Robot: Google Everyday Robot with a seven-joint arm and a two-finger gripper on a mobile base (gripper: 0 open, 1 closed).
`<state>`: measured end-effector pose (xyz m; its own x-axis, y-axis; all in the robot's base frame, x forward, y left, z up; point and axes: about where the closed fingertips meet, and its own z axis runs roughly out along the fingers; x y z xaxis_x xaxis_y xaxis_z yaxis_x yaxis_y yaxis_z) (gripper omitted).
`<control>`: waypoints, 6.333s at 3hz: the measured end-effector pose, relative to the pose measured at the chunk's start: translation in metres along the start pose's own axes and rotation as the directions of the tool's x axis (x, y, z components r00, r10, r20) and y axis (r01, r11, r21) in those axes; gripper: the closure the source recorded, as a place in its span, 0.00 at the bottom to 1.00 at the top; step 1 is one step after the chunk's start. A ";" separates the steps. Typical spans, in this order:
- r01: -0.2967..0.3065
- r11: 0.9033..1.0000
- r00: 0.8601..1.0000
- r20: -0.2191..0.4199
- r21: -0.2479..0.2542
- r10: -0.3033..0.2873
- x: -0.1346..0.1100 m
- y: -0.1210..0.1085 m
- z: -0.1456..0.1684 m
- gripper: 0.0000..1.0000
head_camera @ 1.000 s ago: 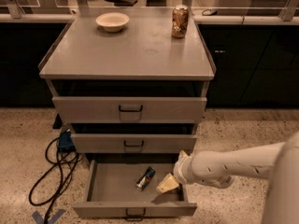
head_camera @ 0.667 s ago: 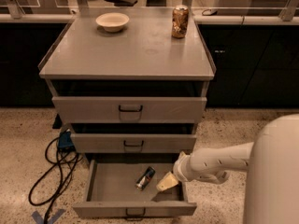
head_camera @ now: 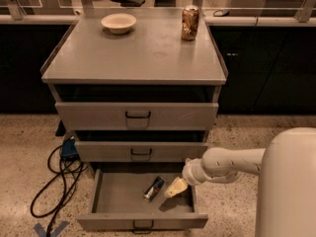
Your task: Pick redbull can from bottom drawer and place on counter
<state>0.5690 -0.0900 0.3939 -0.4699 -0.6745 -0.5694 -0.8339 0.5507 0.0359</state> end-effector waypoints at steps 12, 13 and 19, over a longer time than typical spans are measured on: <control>0.104 0.967 0.862 0.506 -0.234 0.029 0.066 0.012 0.135 0.00; 0.100 0.974 0.862 0.507 -0.202 0.017 0.059 0.007 0.161 0.00; -0.044 0.991 0.884 0.456 -0.126 0.097 0.046 -0.011 0.265 0.00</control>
Offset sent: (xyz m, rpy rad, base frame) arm 0.0091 -0.0487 -0.0493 0.3217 -0.0339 0.1365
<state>0.6334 0.0036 0.1495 -0.3648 -0.3184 -0.8750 -0.8424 0.5132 0.1645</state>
